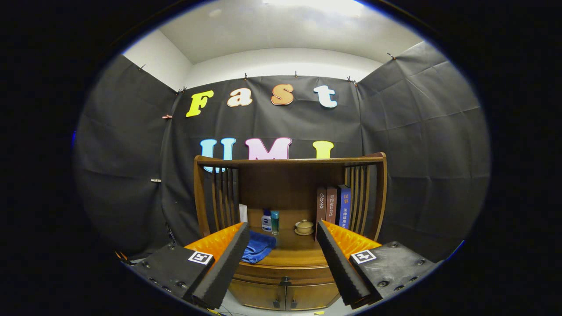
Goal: Pull open the drawer, take out the items inside it, and place them on the countertop above the cabinet.
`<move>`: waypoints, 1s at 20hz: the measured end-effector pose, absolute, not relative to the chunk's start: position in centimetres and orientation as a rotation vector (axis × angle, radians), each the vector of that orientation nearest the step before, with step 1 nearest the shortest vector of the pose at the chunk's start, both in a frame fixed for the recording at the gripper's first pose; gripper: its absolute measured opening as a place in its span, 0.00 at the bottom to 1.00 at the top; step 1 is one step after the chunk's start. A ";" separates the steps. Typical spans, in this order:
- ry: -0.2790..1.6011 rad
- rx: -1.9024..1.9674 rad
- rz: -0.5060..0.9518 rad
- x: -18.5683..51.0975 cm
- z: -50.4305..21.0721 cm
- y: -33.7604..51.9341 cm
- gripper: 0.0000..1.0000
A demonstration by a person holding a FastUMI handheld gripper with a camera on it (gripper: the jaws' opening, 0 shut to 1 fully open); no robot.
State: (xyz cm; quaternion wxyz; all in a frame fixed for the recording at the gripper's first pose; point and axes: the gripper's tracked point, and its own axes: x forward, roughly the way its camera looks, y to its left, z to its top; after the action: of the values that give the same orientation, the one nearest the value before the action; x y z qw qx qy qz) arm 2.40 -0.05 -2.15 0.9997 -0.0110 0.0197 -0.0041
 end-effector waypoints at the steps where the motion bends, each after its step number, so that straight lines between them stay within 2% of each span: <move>1: 0.049 -0.024 -0.011 2.6 -2.6 -0.1 0.98; 7: 0.102 -0.001 -0.005 4.0 -6.5 0.0 0.98; 20: 0.315 0.036 -0.045 9.3 -23.6 -0.9 0.98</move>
State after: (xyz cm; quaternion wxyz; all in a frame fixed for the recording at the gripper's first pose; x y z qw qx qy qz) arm 9.33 -0.95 -23.55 0.9872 0.0180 0.1569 -0.0226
